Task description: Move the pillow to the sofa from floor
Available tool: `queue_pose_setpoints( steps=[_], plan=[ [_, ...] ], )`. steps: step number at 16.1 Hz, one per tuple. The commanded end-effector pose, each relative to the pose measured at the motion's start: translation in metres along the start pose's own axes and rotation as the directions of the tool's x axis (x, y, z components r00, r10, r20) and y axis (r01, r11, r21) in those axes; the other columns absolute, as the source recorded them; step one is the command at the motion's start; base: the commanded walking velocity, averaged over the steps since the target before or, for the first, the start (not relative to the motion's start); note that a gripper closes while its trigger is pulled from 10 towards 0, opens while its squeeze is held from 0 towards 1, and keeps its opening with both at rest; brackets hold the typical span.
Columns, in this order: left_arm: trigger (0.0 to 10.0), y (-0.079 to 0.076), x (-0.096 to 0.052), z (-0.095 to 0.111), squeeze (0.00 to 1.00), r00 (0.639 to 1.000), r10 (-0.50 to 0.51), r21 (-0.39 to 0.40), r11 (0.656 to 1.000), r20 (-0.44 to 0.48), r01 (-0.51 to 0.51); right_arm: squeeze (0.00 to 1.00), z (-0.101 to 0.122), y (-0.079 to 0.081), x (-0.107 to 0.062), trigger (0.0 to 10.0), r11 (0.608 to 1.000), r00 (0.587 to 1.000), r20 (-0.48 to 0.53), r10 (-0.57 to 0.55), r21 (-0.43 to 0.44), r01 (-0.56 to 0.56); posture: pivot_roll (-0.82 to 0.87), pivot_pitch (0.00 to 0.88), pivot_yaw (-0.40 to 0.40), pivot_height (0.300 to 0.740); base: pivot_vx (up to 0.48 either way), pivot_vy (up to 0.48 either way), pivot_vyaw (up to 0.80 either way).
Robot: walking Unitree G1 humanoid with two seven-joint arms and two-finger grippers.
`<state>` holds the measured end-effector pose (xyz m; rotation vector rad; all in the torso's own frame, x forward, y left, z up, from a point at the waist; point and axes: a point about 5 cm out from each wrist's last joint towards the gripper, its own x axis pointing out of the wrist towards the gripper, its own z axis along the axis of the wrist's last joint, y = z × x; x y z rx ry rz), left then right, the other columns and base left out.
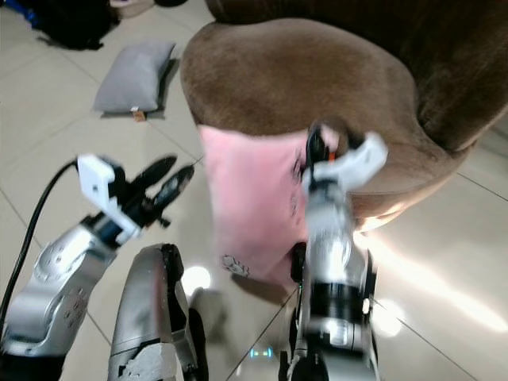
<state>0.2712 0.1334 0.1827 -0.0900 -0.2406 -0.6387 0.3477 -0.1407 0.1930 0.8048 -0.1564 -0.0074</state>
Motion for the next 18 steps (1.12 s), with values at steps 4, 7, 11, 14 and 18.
queue_pose_setpoints(
  steps=[4,7,11,14,18],
  plan=[
    [10.0,0.005,0.027,0.019,0.0,0.996,0.082,0.039,0.996,0.027,-0.083,0.0,0.108,0.077,0.006,10.0,0.978,0.924,0.323,0.203,-0.112,-0.176,-0.06,0.0,0.067,0.472,0.0,0.0,0.0],
    [10.0,0.001,0.032,0.031,0.0,0.992,0.1,0.046,0.994,0.076,-0.104,0.0,0.122,0.077,0.004,10.0,0.985,0.911,0.375,0.171,-0.076,-0.154,-0.03,0.0,0.05,0.497,0.0,0.0,0.0],
    [10.0,0.008,0.021,0.02,0.0,0.984,0.178,0.12,0.977,-0.006,-0.176,0.0,0.111,0.077,0.006,10.0,0.984,0.933,0.321,0.162,-0.123,-0.128,-0.01,0.0,0.036,0.537,0.0,0.0,0.0],
    [10.0,0.016,0.017,0.017,0.0,0.965,0.262,0.177,0.951,-0.019,-0.254,0.0,0.105,0.081,0.006,10.0,0.974,0.938,0.292,0.186,-0.181,-0.137,-0.01,0.0,0.035,0.567,0.0,0.0,0.0],
    [10.0,0.014,0.021,0.018,0.0,0.964,0.266,0.209,0.943,-0.011,-0.258,0.0,0.104,0.081,0.005,10.0,0.968,0.94,0.28,0.195,-0.207,-0.139,-0.02,0.0,0.033,0.607,0.0,0.0,0.0]
  ],
)
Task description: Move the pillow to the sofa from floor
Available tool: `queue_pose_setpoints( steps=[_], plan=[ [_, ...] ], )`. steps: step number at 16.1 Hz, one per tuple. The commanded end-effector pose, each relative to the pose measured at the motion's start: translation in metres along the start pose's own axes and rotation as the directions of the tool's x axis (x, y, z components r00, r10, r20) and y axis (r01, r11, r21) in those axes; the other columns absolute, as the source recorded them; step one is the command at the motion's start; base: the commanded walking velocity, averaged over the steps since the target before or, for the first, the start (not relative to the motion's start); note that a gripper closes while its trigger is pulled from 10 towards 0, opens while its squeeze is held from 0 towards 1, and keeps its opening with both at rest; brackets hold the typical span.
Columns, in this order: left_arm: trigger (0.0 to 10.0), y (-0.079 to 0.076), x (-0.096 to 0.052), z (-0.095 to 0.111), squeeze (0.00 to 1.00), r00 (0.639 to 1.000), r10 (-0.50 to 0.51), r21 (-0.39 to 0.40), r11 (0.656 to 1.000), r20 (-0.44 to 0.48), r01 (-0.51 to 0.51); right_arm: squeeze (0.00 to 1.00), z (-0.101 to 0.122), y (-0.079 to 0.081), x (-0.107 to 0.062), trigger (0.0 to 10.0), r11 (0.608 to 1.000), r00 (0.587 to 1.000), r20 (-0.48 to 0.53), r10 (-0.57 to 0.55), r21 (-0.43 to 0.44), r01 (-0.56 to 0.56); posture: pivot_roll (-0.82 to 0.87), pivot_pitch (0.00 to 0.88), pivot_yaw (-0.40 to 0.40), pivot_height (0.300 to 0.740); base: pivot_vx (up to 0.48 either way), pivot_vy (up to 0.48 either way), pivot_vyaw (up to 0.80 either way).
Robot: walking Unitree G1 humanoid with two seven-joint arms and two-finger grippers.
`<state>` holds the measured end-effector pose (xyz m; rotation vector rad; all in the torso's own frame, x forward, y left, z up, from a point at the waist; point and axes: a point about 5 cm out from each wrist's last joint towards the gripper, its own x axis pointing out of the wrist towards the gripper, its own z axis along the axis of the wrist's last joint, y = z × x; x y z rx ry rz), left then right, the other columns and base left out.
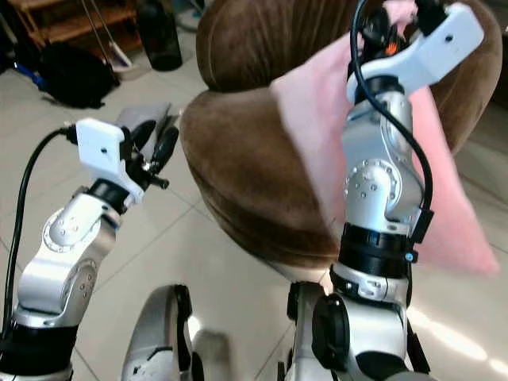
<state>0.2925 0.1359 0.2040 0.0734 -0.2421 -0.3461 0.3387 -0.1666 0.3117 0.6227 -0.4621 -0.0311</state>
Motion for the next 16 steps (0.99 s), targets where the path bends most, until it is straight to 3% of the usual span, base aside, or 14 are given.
queue_pose_setpoints(
  steps=[1,12,16],
  plan=[
    [10.0,0.0,0.001,0.002,0.0,1.0,-0.004,0.029,1.0,0.012,0.004,0.0,0.006,0.013,-0.001,10.0,0.998,0.998,0.023,0.063,-0.011,-0.062,-0.02,0.0,0.032,0.617,0.0,0.0,0.0],
    [10.0,0.003,0.002,0.001,0.0,1.0,0.015,0.066,0.998,0.019,-0.016,0.0,-0.007,0.016,-0.005,10.0,0.998,0.998,-0.014,0.069,-0.007,-0.069,-0.01,0.0,0.031,0.727,0.0,0.0,0.0],
    [10.0,0.003,0.003,0.002,0.0,0.999,0.014,0.069,0.997,0.029,-0.016,0.0,-0.008,0.017,-0.005,10.0,0.997,0.997,-0.018,0.071,-0.007,-0.071,-0.01,0.0,0.032,0.74,0.0,0.0,0.0]
  ],
)
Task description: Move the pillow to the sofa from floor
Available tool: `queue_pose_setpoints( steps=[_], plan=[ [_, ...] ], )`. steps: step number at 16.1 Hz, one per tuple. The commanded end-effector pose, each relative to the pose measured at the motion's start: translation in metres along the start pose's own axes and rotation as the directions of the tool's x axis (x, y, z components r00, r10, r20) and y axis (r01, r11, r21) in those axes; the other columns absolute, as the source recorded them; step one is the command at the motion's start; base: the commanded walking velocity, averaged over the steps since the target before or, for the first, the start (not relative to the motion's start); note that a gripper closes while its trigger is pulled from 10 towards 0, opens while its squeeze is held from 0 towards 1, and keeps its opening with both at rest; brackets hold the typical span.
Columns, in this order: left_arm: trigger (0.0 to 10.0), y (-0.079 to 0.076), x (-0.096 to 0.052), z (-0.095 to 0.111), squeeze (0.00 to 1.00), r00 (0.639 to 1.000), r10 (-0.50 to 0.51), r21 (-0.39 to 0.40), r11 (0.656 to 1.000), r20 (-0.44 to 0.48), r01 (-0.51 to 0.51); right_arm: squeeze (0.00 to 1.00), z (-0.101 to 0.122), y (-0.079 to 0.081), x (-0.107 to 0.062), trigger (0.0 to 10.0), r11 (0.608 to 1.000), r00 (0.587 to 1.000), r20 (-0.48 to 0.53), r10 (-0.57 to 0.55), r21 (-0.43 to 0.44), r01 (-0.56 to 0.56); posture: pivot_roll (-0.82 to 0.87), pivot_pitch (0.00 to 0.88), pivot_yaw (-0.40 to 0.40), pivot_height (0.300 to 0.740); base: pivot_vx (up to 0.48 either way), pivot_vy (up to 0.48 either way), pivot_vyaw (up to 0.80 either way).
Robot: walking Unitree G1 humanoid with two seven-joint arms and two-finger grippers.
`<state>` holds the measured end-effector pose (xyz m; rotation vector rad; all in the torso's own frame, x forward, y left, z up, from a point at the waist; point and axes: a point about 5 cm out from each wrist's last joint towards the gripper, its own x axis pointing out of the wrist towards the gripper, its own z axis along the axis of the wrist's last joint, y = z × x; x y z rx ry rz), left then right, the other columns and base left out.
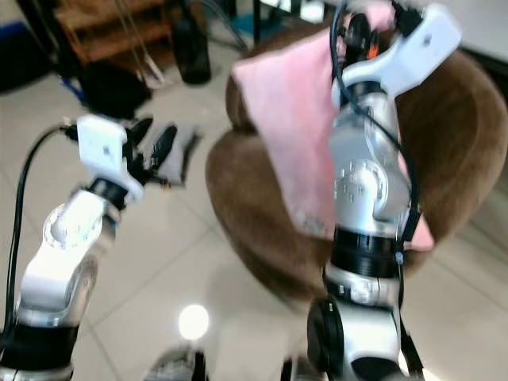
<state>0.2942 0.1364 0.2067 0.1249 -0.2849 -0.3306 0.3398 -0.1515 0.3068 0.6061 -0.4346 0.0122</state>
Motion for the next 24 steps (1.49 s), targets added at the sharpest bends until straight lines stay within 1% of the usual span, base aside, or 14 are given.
queue_pose_setpoints(
  steps=[1,2,4,6,7,10,11,13,17,24],
  plan=[
    [10.0,0.002,0.001,-0.001,0.0,1.0,0.002,0.004,1.0,-0.001,-0.002,0.0,0.002,0.007,-0.002,10.0,0.999,0.999,0.013,0.036,-0.013,-0.035,-0.01,0.0,0.032,0.74,0.0,0.0,0.0],
    [10.0,0.002,0.001,-0.001,0.0,1.0,-0.003,-0.004,1.0,0.001,0.003,0.0,-0.007,0.006,-0.005,10.0,0.998,0.999,-0.023,0.045,-0.049,-0.046,-0.01,0.0,0.032,0.74,0.0,0.0,0.0],
    [10.0,0.004,0.001,-0.002,0.0,1.0,0.007,-0.004,1.0,-0.005,-0.007,0.0,-0.023,0.004,-0.009,10.0,0.994,0.994,-0.095,0.057,-0.084,-0.065,-0.01,0.0,0.03,0.74,0.156,0.0,0.0],
    [10.0,0.005,0.002,-0.002,0.0,1.0,0.013,-0.004,1.0,-0.004,-0.013,0.0,-0.032,0.003,-0.012,10.0,0.994,0.989,-0.135,0.059,-0.086,-0.071,-0.01,0.0,0.028,0.74,0.311,0.0,0.0],
    [10.0,0.005,0.002,-0.002,0.0,1.0,0.011,-0.002,1.0,-0.002,-0.011,0.0,-0.04,0.002,-0.014,10.0,0.993,0.983,-0.175,0.06,-0.093,-0.077,-0.01,0.0,0.027,0.74,0.315,0.0,-0.49],
    [10.0,0.004,0.002,-0.002,0.0,1.0,0.009,-0.003,1.0,-0.001,-0.009,0.0,-0.048,0.002,-0.018,10.0,0.991,0.977,-0.207,0.061,-0.105,-0.084,-0.01,0.0,0.027,0.74,0.314,0.0,-0.6],
    [10.0,0.004,0.002,-0.002,0.0,1.0,0.009,-0.003,1.0,-0.001,-0.009,0.0,-0.053,0.002,-0.02,10.0,0.991,0.973,-0.222,0.064,-0.102,-0.088,-0.01,0.0,0.027,0.74,0.315,0.0,0.0],
    [10.0,0.004,0.002,-0.002,0.0,1.0,0.008,-0.003,1.0,-0.001,-0.008,0.0,-0.054,0.001,-0.021,10.0,0.991,0.971,-0.229,0.065,-0.1,-0.09,-0.01,0.0,0.027,0.74,0.315,0.0,0.0],
    [10.0,0.004,0.002,-0.002,0.0,1.0,0.004,-0.005,1.0,-0.005,-0.004,0.0,-0.061,-0.006,-0.024,10.0,0.989,0.965,-0.259,0.034,-0.129,-0.07,-0.01,0.0,0.024,0.74,0.313,0.0,0.0],
    [10.0,0.0,0.001,-0.004,0.0,1.0,-0.019,-0.003,1.0,-0.017,0.019,0.0,-0.067,-0.013,-0.028,10.0,0.988,0.958,-0.288,-0.004,-0.15,-0.041,-0.01,0.003,0.028,0.74,0.313,0.0,-0.8]
  ],
)
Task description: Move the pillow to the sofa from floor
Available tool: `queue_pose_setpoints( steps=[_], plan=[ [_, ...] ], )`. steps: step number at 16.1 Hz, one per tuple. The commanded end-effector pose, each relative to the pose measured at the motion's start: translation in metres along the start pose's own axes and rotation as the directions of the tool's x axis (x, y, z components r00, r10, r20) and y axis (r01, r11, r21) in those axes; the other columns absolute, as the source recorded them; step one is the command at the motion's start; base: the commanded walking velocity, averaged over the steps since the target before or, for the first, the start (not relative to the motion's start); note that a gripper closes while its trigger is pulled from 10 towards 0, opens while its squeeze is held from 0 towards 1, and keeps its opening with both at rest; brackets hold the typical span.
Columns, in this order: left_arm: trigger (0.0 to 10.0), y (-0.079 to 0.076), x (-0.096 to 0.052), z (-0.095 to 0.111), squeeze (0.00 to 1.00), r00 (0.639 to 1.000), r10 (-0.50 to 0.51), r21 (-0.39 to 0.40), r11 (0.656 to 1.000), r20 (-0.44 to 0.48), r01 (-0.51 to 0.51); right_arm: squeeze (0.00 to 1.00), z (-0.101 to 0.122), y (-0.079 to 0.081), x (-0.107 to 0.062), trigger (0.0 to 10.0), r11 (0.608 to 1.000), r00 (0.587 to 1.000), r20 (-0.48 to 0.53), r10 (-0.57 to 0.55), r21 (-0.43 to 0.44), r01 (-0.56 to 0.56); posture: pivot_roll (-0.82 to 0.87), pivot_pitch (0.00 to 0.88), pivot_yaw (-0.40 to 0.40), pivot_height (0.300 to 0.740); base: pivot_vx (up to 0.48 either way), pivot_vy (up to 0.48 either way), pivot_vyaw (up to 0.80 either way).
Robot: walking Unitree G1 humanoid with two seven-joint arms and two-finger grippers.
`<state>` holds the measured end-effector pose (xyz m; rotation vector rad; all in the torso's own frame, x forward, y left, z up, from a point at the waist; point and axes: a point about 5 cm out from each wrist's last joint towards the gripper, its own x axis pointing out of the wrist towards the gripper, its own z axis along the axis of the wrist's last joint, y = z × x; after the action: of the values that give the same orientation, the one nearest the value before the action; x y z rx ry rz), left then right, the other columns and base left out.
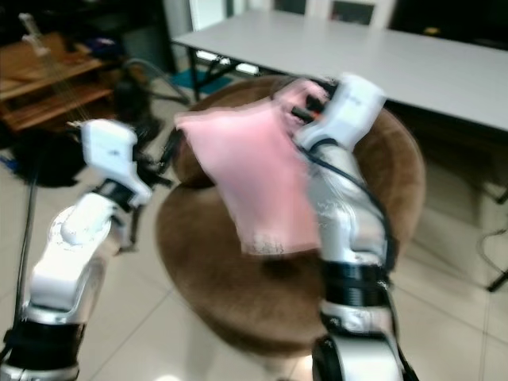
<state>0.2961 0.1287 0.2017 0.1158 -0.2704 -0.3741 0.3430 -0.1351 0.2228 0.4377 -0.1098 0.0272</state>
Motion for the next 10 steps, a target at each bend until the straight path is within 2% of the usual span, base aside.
queue_pose_setpoints(
  steps=[1,10],
  plan=[
    [10.0,0.008,-0.003,0.0,0.0,1.0,0.022,0.014,1.0,-0.009,-0.022,0.0,0.007,0.019,0.001,10.0,0.998,0.998,0.031,0.063,0.001,-0.063,-0.01,0.004,0.028,0.74,0.311,0.0,-0.8],
    [10.0,0.006,-0.009,-0.004,0.0,0.999,0.002,0.014,1.0,-0.037,-0.001,0.0,-0.012,0.019,-0.005,10.0,0.996,0.995,-0.057,0.084,0.002,-0.084,0.0,0.029,0.029,0.74,0.312,0.0,0.0]
  ],
)
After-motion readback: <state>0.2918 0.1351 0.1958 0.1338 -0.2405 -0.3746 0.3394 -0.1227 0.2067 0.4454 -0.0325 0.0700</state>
